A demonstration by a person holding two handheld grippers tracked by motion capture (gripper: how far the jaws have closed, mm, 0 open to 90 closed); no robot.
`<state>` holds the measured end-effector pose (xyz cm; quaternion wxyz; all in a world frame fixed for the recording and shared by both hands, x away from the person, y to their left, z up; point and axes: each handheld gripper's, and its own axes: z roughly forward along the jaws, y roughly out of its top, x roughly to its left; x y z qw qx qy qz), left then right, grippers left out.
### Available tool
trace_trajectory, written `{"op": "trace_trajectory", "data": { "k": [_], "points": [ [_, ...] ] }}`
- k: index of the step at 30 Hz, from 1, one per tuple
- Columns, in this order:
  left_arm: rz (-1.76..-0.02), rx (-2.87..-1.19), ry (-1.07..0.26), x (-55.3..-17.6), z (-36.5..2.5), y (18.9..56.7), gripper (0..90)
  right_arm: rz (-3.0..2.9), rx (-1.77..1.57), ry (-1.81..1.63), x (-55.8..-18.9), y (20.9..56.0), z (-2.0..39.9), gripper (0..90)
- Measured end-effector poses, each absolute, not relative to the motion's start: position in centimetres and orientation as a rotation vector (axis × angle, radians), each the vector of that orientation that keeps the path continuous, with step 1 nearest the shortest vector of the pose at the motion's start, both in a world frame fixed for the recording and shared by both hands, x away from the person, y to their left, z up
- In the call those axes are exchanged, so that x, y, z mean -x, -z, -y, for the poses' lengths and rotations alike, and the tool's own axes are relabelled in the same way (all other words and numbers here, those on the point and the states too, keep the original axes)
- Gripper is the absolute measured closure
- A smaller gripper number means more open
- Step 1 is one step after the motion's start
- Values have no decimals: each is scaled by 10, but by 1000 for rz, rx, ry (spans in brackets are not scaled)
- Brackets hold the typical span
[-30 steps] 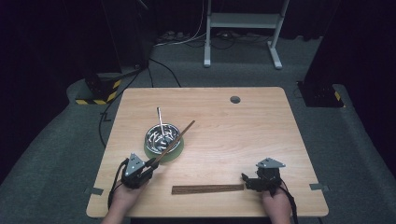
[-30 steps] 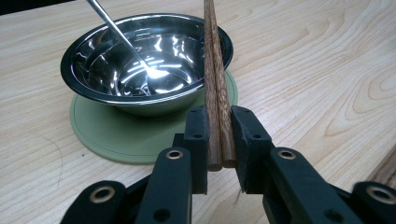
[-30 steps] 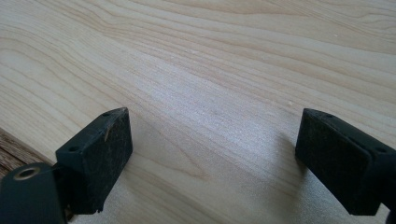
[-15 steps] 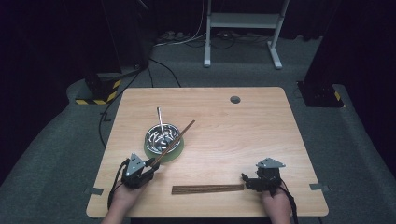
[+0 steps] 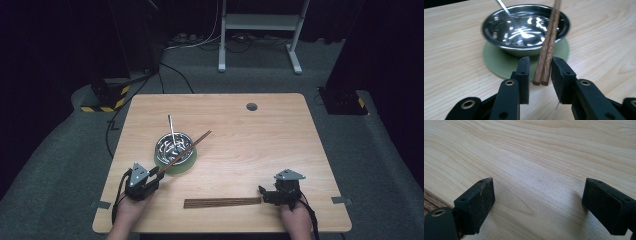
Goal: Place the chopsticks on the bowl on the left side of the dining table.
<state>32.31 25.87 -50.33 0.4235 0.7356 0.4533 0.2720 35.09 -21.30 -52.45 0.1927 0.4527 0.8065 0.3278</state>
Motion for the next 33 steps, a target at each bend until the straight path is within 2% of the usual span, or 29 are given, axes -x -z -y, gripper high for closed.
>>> {"op": "trace_trajectory", "data": {
  "k": [16, 33],
  "points": [
    [-1324, -1783, -766, -346, -275, 499, 659, -2283, -1260, -923, -351, 524, 213, 109],
    [-1380, -1758, -825, -374, -282, 495, 671, -2289, -1254, -927, -351, 524, 214, 110]
  ]
}}
